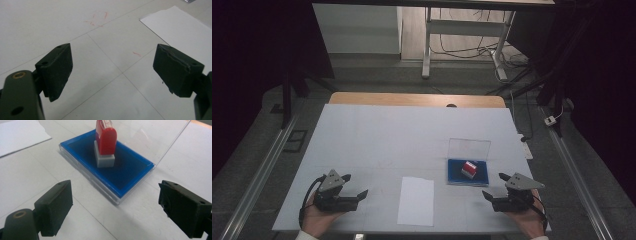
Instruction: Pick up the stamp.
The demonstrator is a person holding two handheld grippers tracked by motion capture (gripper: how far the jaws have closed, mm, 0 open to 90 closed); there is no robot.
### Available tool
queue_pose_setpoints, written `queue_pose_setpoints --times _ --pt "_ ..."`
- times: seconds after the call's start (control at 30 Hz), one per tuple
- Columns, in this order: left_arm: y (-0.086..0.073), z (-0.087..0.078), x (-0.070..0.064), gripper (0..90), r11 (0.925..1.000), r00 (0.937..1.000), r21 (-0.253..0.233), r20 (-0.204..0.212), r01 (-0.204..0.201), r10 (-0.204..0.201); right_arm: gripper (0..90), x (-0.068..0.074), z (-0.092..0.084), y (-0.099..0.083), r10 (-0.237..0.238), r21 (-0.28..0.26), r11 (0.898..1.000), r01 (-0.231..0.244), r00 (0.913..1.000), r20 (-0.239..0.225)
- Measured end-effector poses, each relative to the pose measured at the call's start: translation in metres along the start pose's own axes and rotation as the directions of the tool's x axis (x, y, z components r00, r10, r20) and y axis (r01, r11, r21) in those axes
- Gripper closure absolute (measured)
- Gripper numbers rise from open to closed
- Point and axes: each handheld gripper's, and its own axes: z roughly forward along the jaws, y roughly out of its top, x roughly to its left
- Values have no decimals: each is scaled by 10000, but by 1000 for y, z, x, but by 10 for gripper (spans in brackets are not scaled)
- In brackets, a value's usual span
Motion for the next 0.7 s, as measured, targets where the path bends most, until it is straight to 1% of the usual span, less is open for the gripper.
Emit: queue_pose_setpoints --times 0.03,0.17,0.3,0.47,0.57,0.7 --pt "0 0 0 166 10000 10000 -15 -13 -3 3 130 0 -1 0 22 -125 9999 -22 10000 -10" --pt "1 -2 1 168 10000 10000 -65 -22 -41 41 139 -1 -4 2 96 -265 9996 -93 9999 137" --pt "1 -1 1 168 9999 9999 -23 -39 -98 98 155 -1 -5 2 105 -211 9997 -103 9999 106" --pt "2 -3 1 168 9999 9999 -53 -41 -117 117 177 -1 -6 3 187 -189 9996 -189 9998 -86" --pt "2 -3 1 167 9999 9999 -66 -78 -114 113 186 -1 -6 4 143 -190 9997 -146 9998 -151" --pt "2 -4 3 164 9999 9999 -79 -77 -76 76 187 0 -6 5 183 -177 9997 -185 9998 -128"
